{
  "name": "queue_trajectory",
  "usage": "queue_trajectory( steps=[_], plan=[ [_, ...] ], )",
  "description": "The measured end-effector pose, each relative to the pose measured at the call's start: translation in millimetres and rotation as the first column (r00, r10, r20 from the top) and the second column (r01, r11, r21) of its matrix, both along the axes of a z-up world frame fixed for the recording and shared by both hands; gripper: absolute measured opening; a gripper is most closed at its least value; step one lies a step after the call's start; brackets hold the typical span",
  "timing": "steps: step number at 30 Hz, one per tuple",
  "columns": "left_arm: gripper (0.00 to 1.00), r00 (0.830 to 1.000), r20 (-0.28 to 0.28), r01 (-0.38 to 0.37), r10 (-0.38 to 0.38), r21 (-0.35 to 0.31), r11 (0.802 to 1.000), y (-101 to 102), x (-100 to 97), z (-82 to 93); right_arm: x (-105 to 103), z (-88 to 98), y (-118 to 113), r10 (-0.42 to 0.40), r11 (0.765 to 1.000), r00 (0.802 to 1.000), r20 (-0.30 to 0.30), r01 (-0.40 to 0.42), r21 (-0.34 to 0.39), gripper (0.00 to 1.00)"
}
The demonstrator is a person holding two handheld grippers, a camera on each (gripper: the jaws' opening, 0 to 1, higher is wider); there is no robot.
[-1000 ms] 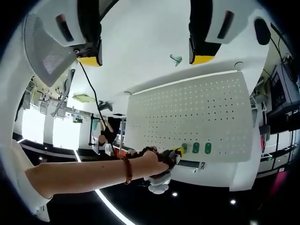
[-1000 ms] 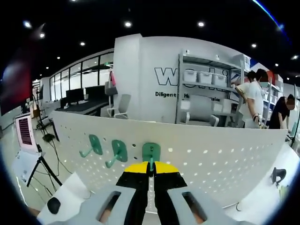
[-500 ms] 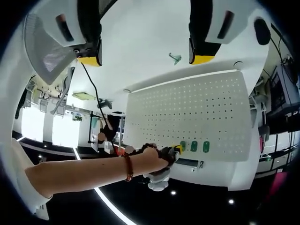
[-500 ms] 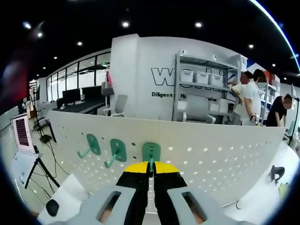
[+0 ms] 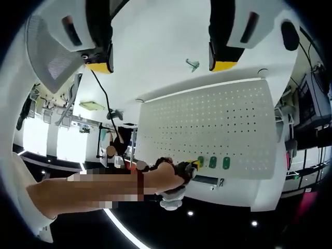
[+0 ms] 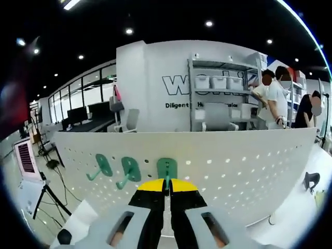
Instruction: Insert the hook assembly into the mounting plate slot until the hook locks in place.
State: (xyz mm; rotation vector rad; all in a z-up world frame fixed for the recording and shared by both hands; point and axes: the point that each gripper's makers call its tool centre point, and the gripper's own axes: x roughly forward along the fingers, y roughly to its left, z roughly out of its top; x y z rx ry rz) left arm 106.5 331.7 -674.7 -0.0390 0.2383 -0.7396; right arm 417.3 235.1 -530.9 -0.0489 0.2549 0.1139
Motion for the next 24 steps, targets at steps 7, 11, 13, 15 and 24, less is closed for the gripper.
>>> queue_trajectory(
  steps=[7, 11, 13, 15, 24],
  plan=[
    [0.77, 1.0, -0.005, -0.011, 0.011, 0.001, 1.0, 4.6, -0.2, -1.2, 1.9, -4.1, 0.6, 0.015, 1.0, 1.0, 0.022, -0.016, 0.008, 0.01],
    [0.77, 1.0, -0.007, -0.019, 0.019, 0.0, 1.0, 7.3, 0.7, -1.4, 1.7, -4.1, 0.7, 0.014, 1.0, 1.0, 0.021, -0.014, 0.011, 0.01],
    [0.77, 1.0, -0.008, -0.017, 0.017, 0.0, 1.0, 6.8, 1.4, -1.6, 2.0, -4.1, 0.5, 0.016, 1.0, 1.0, 0.017, -0.016, 0.008, 0.01],
    [0.77, 1.0, -0.008, -0.009, 0.009, 0.002, 1.0, 4.8, 2.1, -1.5, 2.1, -4.4, 0.5, 0.022, 1.0, 1.0, 0.017, -0.022, 0.002, 0.01],
    [0.77, 1.0, -0.002, 0.007, -0.007, -0.001, 1.0, -0.4, 3.5, 0.4, 0.9, -4.4, 2.2, 0.036, 0.999, 0.999, 0.015, -0.035, -0.033, 0.02]
  ],
)
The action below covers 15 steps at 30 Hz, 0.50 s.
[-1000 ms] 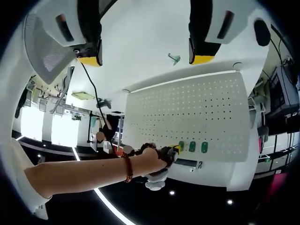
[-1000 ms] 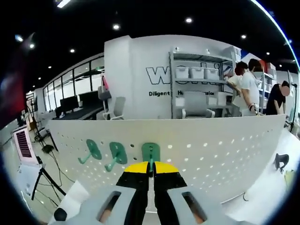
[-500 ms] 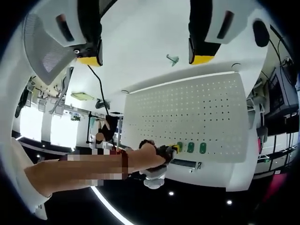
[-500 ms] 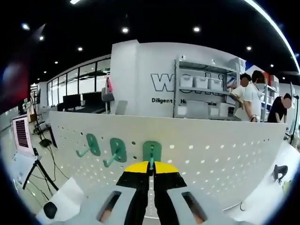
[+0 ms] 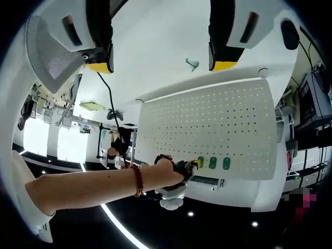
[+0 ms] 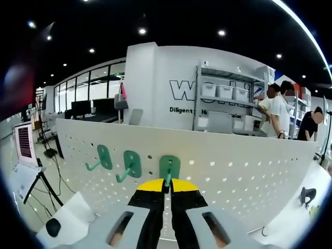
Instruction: Insert the hook assembly into the mounting plate slot until the hook locks in place.
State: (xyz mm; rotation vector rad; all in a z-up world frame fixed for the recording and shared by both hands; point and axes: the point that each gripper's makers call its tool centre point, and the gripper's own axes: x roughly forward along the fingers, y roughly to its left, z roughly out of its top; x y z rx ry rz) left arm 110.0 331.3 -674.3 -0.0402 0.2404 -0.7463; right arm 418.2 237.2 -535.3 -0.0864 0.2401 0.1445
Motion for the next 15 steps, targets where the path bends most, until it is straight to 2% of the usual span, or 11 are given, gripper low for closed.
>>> queue_trajectory(
  steps=[13, 15],
  plan=[
    [0.76, 1.0, -0.007, -0.01, 0.01, -0.007, 1.0, 4.1, -1.5, -2.1, -2.6, -0.3, 0.6, -0.002, 1.0, 1.0, -0.005, 0.002, 0.021, 0.02],
    [0.76, 1.0, -0.009, -0.006, 0.006, -0.002, 1.0, 3.4, -1.4, -2.7, -2.6, -0.1, 0.7, -0.008, 0.999, 1.0, -0.013, 0.009, 0.046, 0.02]
  ],
)
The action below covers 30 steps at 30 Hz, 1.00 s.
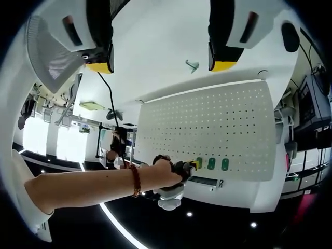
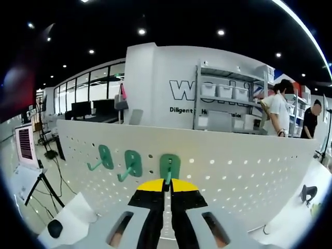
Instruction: Insert the hook assembly into the mounting plate slot until the hook locks in place.
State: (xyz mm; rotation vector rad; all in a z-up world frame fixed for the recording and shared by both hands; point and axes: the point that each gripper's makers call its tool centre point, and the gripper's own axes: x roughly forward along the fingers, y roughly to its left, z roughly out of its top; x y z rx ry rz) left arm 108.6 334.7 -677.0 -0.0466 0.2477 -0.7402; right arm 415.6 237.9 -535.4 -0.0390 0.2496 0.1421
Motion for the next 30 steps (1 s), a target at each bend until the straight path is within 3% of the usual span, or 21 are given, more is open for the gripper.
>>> queue_trajectory(
  steps=[7, 11, 16, 21, 30],
  plan=[
    [0.76, 1.0, 0.001, 0.001, -0.001, -0.002, 1.0, -0.7, 1.0, 0.6, 1.3, 0.4, -2.4, -0.016, 0.999, 1.0, -0.011, 0.016, 0.03, 0.01],
    [0.76, 1.0, -0.001, 0.003, -0.003, -0.001, 1.0, -0.6, 0.8, 0.0, 0.9, 1.3, -2.1, 0.008, 0.992, 1.0, 0.011, -0.006, -0.122, 0.0],
    [0.76, 1.0, 0.0, -0.003, 0.003, -0.001, 1.0, 1.7, 0.8, 0.2, 0.9, 1.1, -0.9, -0.001, 0.988, 1.0, 0.021, 0.004, -0.152, 0.01],
    [0.76, 1.0, -0.006, -0.009, 0.009, -0.003, 1.0, 3.5, 0.0, -1.6, 0.4, 0.8, -2.4, -0.019, 0.994, 1.0, 0.016, 0.02, -0.104, 0.01],
    [0.75, 1.0, -0.004, 0.003, -0.003, -0.001, 1.0, -0.5, -0.9, -0.3, 0.5, 0.4, -4.7, -0.015, 0.994, 1.0, 0.022, 0.018, -0.107, 0.01]
  ],
)
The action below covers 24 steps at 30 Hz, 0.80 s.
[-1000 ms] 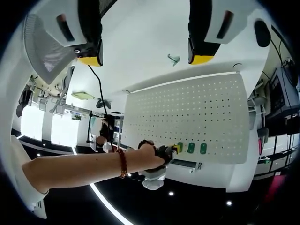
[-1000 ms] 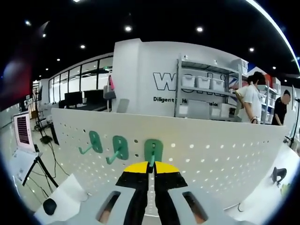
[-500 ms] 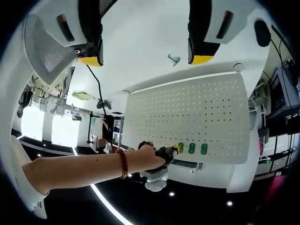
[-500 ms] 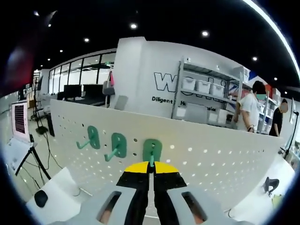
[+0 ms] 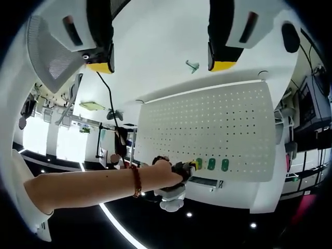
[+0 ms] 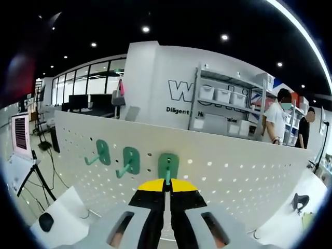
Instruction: Insert the hook assembly into the mounting plate slot until the hook locks in place.
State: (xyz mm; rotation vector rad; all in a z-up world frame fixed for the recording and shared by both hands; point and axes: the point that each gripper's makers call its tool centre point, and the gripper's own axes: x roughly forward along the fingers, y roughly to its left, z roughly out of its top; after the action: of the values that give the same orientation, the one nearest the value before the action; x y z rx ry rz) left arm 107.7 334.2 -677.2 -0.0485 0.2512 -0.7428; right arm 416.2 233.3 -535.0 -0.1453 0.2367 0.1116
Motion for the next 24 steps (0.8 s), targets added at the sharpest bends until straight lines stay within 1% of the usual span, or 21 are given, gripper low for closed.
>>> queue_trajectory(
  steps=[2, 3, 4, 6, 8, 9, 12, 13, 14, 16, 19, 21, 22, 24],
  plan=[
    [0.75, 1.0, -0.001, -0.001, 0.001, -0.002, 1.0, 0.0, 0.1, 0.1, -0.3, -2.2, -1.5, -0.008, 1.0, 1.0, -0.01, 0.008, 0.017, 0.01],
    [0.75, 1.0, -0.001, 0.0, 0.0, -0.005, 1.0, -0.3, 0.2, 0.2, 0.0, -3.0, -1.2, -0.02, 0.998, 1.0, -0.013, 0.021, 0.052, 0.01],
    [0.75, 1.0, -0.001, 0.001, -0.001, -0.004, 1.0, -0.5, 0.1, 0.4, 0.1, -3.4, -0.3, -0.024, 0.998, 1.0, -0.016, 0.025, 0.063, 0.01],
    [0.75, 1.0, 0.0, 0.001, -0.001, -0.003, 1.0, -0.2, 0.2, 0.8, 0.8, -3.7, 0.9, -0.032, 0.998, 0.999, -0.014, 0.032, 0.054, 0.01],
    [0.75, 1.0, 0.001, 0.001, -0.001, -0.004, 1.0, 0.6, -0.3, 1.4, 0.0, -3.3, 0.6, -0.057, 0.993, 0.998, -0.024, 0.059, 0.106, 0.01],
    [0.75, 1.0, 0.002, 0.001, -0.001, -0.004, 1.0, 1.2, -0.3, 1.6, -0.1, -2.5, 0.3, -0.061, 0.992, 0.998, -0.025, 0.063, 0.112, 0.0],
    [0.75, 1.0, 0.001, -0.002, 0.002, -0.003, 1.0, 3.7, 0.7, 1.5, 0.4, -1.1, 0.3, -0.062, 0.992, 0.998, -0.031, 0.065, 0.105, 0.0],
    [0.75, 1.0, 0.003, -0.002, 0.002, -0.003, 1.0, 4.0, 0.9, 1.8, 0.2, -0.1, -0.1, -0.066, 0.99, 0.997, -0.038, 0.071, 0.125, 0.0],
    [0.75, 1.0, 0.004, -0.002, 0.002, -0.005, 1.0, 4.0, 1.3, 2.1, 1.0, 1.3, 0.1, -0.066, 0.989, 0.997, -0.036, 0.07, 0.129, 0.0],
    [0.75, 1.0, 0.002, 0.001, -0.001, -0.003, 1.0, 3.4, 2.1, 1.8, 2.9, -2.3, -0.6, -0.067, 0.987, 0.996, -0.051, 0.074, 0.142, 0.0],
    [0.75, 1.0, 0.004, 0.003, -0.003, -0.007, 1.0, 2.7, 2.0, 2.5, 3.1, -3.0, 1.0, -0.06, 0.99, 0.997, -0.051, 0.066, 0.125, 0.0],
    [0.75, 1.0, 0.003, 0.002, -0.002, -0.006, 1.0, 3.2, 1.6, 1.8, 4.8, -4.4, 0.2, -0.061, 0.986, 0.997, -0.049, 0.067, 0.151, 0.0],
    [0.75, 1.0, 0.0, 0.001, -0.001, -0.005, 1.0, 3.6, 1.1, 1.1, 4.7, -4.7, 0.3, -0.059, 0.987, 0.997, -0.055, 0.067, 0.149, 0.0],
    [0.75, 1.0, 0.0, 0.0, 0.0, -0.004, 1.0, 4.2, 0.4, 0.6, 3.8, -4.4, 1.0, -0.053, 0.99, 0.997, -0.047, 0.059, 0.128, 0.0]
  ],
)
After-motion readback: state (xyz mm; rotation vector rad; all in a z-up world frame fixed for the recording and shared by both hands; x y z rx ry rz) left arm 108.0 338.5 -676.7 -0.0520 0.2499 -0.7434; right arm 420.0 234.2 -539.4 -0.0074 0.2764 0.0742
